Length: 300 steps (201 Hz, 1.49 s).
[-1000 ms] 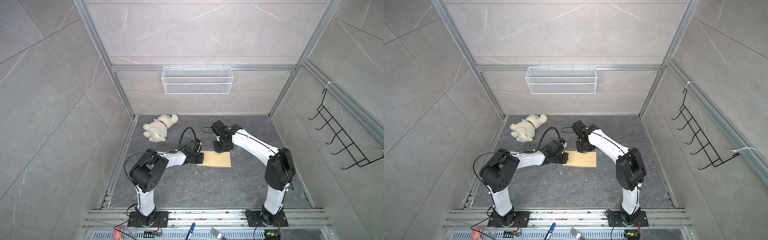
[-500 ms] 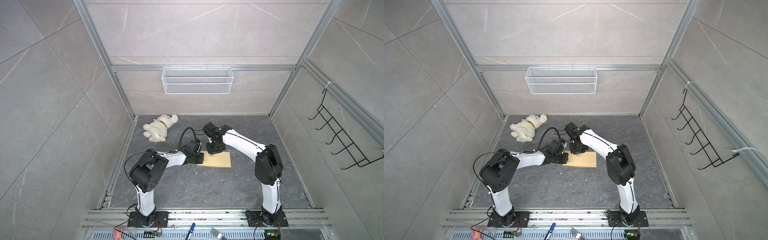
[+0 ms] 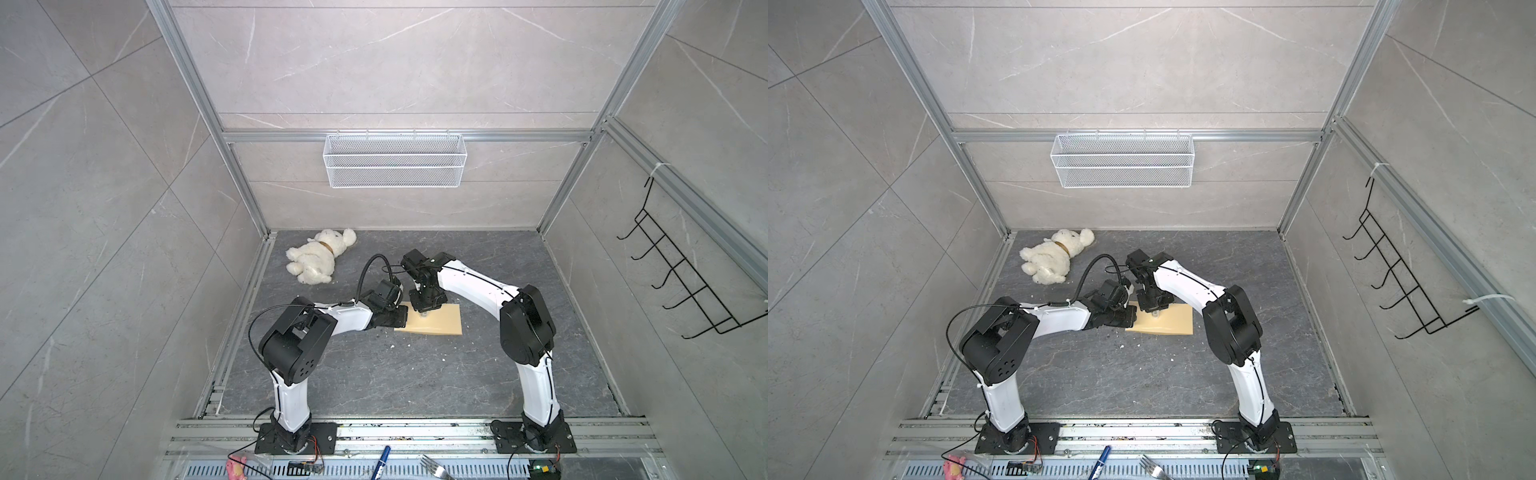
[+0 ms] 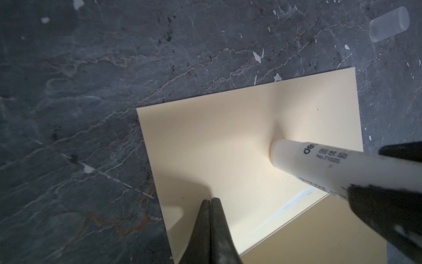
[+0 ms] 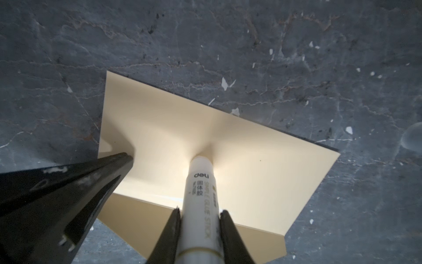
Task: Place the letter into the envelope and seal it
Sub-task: 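Rub the glue stick along the flap crease with the right gripper, then lift the glue stick off the envelope with the right gripper while the left gripper rises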
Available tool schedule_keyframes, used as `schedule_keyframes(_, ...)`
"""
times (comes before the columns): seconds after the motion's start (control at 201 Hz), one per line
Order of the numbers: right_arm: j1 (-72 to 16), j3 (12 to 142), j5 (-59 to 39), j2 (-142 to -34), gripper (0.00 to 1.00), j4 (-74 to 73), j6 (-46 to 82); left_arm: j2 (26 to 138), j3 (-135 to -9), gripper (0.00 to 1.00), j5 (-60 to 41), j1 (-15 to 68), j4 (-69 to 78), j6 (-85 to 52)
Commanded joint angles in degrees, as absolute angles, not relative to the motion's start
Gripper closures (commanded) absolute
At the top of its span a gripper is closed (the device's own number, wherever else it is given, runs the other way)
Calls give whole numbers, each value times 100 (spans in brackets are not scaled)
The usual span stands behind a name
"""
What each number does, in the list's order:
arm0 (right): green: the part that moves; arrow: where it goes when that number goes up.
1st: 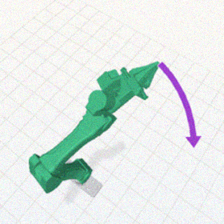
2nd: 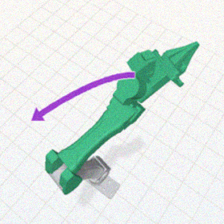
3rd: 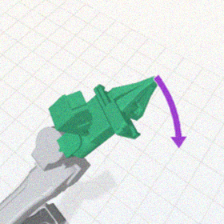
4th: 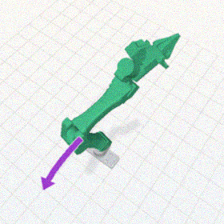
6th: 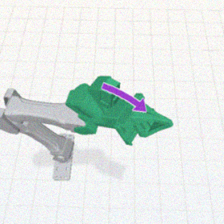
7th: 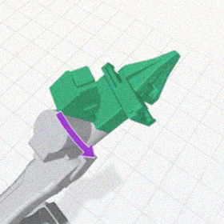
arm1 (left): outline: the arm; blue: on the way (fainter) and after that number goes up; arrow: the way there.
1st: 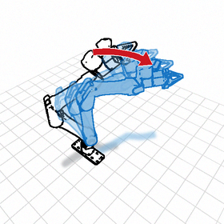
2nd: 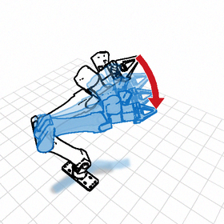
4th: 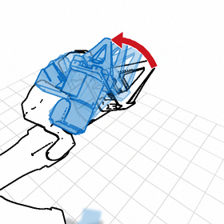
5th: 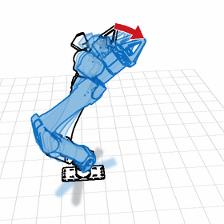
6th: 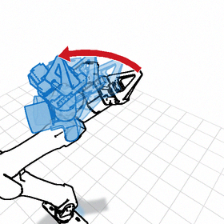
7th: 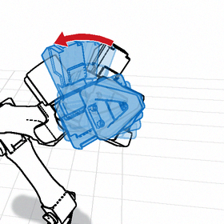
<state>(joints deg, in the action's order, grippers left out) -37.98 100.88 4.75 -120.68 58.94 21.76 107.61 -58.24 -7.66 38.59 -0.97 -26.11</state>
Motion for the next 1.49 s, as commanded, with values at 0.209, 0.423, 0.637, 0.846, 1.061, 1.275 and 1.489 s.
schedule_keyframes(0.209,-3694,9831,800,-12048,100,6161,2074,11338,-5526,100,-471,3874,-892,-2452)
schedule_keyframes(0.423,-3590,9676,861,-11936,100,6170,2020,11363,-5536,100,-448,3869,-913,-2454)
schedule_keyframes(0.637,-3546,9608,973,-11917,100,6229,1978,11407,-5552,100,-451,3879,-911,-2451)
schedule_keyframes(0.846,-3498,9519,1133,-11857,100,6300,1934,11452,-5546,100,-454,3881,-914,-2455)
schedule_keyframes(1.061,-3428,9407,1195,-11800,100,6336,1891,11470,-5550,100,-457,3891,-914,-2469)
schedule_keyframes(1.275,-3357,9203,1244,-11704,100,6329,1872,11453,-5544,100,-456,3899,-913,-2479)
schedule_keyframes(1.489,-3313,9185,1065,-11570,100,6231,1890,11409,-5552,100,-435,3909,-927,-2460)
